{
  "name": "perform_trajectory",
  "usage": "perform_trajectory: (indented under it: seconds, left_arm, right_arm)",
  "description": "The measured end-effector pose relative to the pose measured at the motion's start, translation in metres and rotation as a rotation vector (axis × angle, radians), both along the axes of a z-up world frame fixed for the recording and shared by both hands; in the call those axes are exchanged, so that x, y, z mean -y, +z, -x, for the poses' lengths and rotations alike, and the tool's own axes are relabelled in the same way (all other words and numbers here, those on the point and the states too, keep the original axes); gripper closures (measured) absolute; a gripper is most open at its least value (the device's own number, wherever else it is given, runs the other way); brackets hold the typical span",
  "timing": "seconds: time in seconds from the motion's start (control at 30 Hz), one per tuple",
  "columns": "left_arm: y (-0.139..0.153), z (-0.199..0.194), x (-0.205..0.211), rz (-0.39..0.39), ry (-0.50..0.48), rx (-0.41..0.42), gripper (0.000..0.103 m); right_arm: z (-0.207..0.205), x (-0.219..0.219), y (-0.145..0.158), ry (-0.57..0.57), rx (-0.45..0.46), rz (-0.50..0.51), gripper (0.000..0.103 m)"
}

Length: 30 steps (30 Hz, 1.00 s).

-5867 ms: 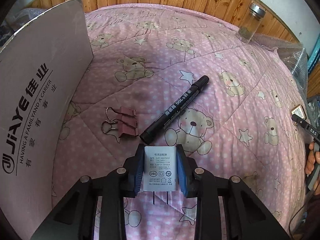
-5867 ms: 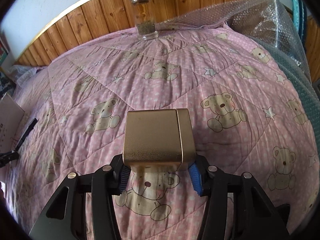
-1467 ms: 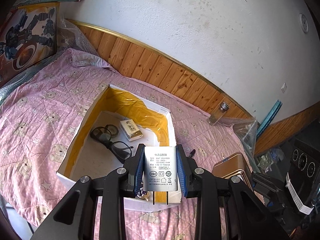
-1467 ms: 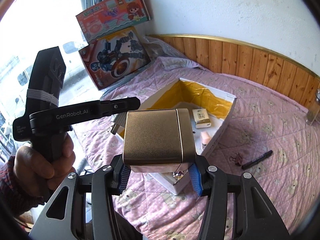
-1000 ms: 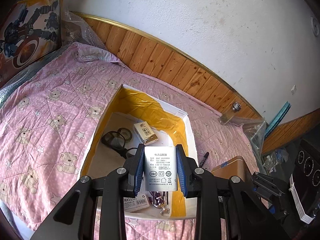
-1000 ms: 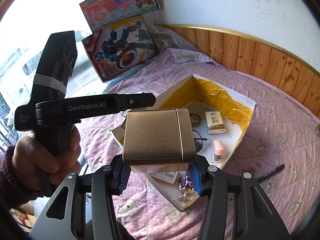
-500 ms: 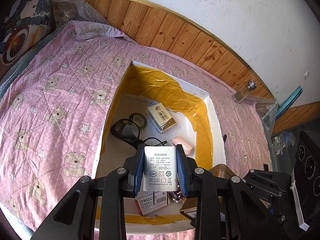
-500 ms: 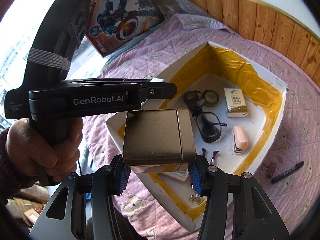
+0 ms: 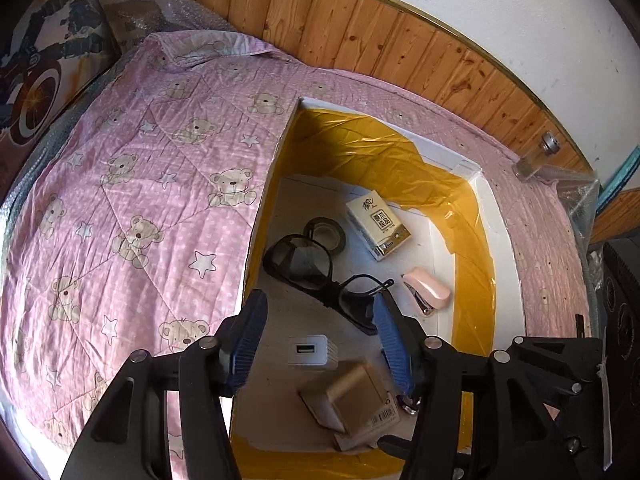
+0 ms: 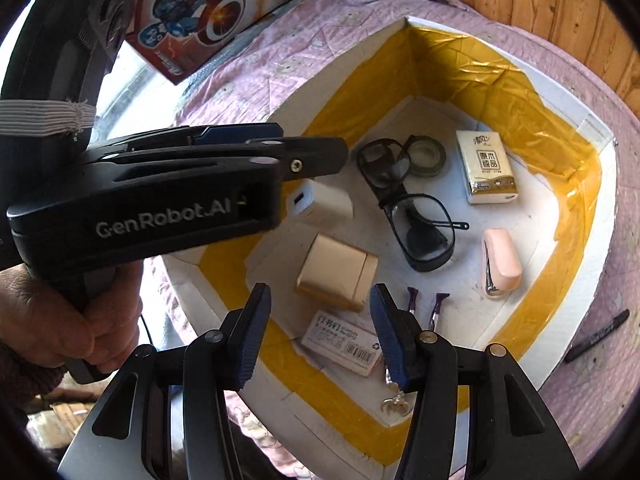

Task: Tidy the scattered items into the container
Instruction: 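Move both tools back toward the black marker and pink binder clip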

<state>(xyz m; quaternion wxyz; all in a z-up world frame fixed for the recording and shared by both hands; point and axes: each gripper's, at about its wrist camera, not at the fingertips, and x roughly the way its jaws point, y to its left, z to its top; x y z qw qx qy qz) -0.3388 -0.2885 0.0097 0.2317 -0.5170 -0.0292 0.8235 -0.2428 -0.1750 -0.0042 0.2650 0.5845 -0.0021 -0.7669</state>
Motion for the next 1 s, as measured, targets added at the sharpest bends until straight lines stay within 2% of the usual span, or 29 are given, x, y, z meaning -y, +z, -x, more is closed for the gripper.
perform_trajectory:
  seconds: [0.2,0.37,0.6,0.8,1.0]
  left_arm:
    - [0.001,-0.003,0.007,-0.023,-0.011,0.005,0.046]
    - [0.004,-0.013,0.003,-0.005,-0.035,-0.003,0.046]
    - [0.024,-0.04,-0.009,0.097,-0.077,-0.105,0.046]
    - [0.044,-0.063,-0.014,0.117,-0.089,-0.141,0.046]
    - [0.059,-0.088,-0.024,0.14,-0.104,-0.172,0.046]
  right_arm:
    - [-0.01,-0.008,0.001,-0.011,0.02,0.004,0.047]
    - [-0.018,-0.01,0.008,-0.022,0.008,0.021,0.047]
    - [-0.037,-0.017,0.022,-0.052,-0.027,0.038,0.047]
    - [-0.057,-0.036,0.036,-0.097,-0.067,0.069,0.047]
    - [-0.082,-0.056,0.057,-0.127,-0.143,0.161,0.047]
